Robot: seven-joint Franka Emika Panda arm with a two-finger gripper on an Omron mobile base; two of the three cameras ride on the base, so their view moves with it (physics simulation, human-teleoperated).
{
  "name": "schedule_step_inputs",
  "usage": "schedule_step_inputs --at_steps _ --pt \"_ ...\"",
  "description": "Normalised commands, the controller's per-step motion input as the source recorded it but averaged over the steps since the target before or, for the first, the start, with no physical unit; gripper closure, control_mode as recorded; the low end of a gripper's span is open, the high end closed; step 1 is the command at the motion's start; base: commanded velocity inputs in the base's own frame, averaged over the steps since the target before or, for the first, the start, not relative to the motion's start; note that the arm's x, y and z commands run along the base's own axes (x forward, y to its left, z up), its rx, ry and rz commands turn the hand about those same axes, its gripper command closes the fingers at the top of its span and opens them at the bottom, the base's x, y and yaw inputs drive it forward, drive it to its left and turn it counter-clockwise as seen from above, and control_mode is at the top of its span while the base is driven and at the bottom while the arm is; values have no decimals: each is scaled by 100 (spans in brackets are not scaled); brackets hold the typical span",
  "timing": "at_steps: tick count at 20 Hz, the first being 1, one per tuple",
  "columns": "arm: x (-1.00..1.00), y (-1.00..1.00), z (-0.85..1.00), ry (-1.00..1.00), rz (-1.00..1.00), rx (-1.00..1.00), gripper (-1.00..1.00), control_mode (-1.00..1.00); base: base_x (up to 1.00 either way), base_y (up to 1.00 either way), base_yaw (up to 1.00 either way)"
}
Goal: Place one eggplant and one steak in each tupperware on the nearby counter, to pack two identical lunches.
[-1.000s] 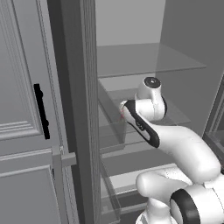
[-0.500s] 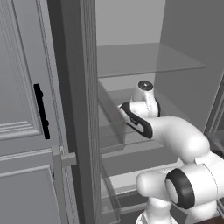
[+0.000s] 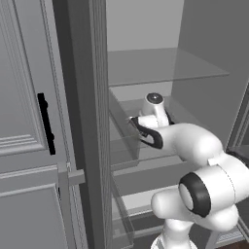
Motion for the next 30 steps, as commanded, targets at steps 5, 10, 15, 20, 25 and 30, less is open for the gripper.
schedule_step_inputs --at_steps 5,10,15,20,25,30 --pt "37 0 -23 3 0 0 -100 -100 0 0 0" --pt "33 -1 -20 3 0 0 -100 -100 0 0 0" --pt "25 0 -28 2 0 0 -100 -100 0 0 0" --pt "24 0 -21 0 0 0 -100 -100 0 0 0" --pt "7 0 -29 0 0 0 -100 -100 0 0 0" --pt "5 0 -14 -1 0 0 100 -100 0 0 0"
